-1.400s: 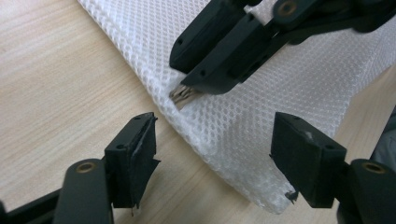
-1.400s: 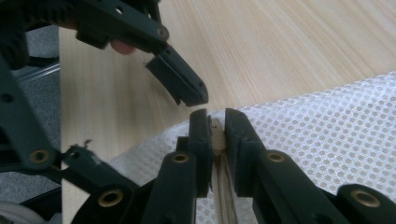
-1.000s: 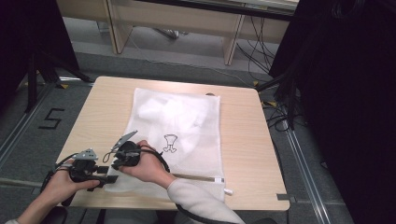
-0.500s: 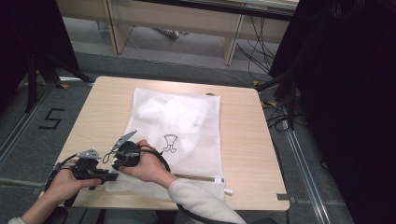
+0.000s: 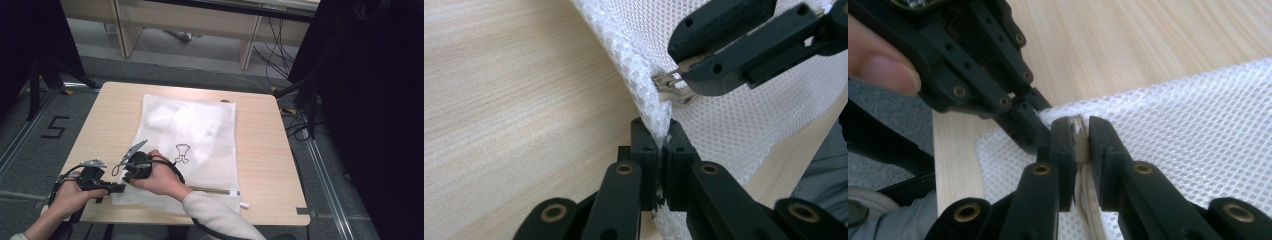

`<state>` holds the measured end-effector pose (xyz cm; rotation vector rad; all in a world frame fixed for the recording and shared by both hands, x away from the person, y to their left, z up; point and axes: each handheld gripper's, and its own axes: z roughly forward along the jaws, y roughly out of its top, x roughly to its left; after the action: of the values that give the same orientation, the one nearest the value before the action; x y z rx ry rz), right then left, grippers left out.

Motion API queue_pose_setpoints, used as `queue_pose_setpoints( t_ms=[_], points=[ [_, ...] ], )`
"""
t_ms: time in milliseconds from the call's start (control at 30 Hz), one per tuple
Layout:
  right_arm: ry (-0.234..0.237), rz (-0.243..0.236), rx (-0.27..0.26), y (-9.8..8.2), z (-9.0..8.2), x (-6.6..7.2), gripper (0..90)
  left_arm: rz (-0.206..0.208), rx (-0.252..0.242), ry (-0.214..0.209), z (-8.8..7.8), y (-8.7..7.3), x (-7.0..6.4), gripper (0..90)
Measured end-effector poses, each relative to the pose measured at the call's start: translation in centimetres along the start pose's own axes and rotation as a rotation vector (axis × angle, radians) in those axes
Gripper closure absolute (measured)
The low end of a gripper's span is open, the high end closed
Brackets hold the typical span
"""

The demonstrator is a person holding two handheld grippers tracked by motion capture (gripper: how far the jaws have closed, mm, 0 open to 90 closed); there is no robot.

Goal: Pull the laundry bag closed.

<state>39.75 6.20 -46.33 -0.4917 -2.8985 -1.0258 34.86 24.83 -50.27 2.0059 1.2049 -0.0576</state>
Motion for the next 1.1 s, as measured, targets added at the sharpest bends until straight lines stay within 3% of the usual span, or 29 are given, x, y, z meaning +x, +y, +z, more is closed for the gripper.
queue_pose_setpoints(
  t_ms=[233, 267, 333, 567, 633, 767, 1033, 1067, 1100],
  points=[
    [-0.003, -0.009, 0.022, -0.5, 0.0, -0.2, 82.5, 0.004, -0.005, 0.004, -0.1, 0.0, 0.0, 85.7],
    [-0.003, -0.009, 0.022, -0.5, 0.0, -0.2, 82.5, -0.003, -0.034, 0.005, 0.1, -0.1, -0.1, 85.7],
    [0.005, -0.002, 0.027, -0.7, 0.0, -0.3, 82.5, 0.004, -0.015, 0.006, -0.1, 0.0, -0.1, 85.7],
    [-0.004, 0.012, 0.047, -1.1, 0.0, -0.4, 82.5, 0.006, -0.021, 0.000, -0.1, 0.0, -0.1, 85.7],
    [-0.001, 0.005, 0.049, -1.1, 0.0, -0.4, 82.6, 0.011, -0.023, 0.013, -0.1, 0.0, -0.1, 85.7],
    [-0.009, -0.012, 0.059, -1.3, 0.2, -0.4, 82.6, 0.005, -0.009, 0.001, -0.2, 0.0, 0.0, 85.7],
    [-0.016, -0.017, 0.068, -1.5, 0.0, -0.3, 82.6, 0.014, -0.036, 0.010, -0.2, 0.0, -0.1, 85.7],
    [-0.018, 0.010, 0.086, -1.5, -0.1, -0.1, 82.6, 0.010, -0.038, 0.008, -0.2, 0.0, -0.1, 85.7],
    [-0.006, 0.000, 0.079, -1.6, 0.0, -0.2, 82.6, 0.010, -0.038, 0.008, -0.2, 0.0, -0.1, 85.7]
  ],
)
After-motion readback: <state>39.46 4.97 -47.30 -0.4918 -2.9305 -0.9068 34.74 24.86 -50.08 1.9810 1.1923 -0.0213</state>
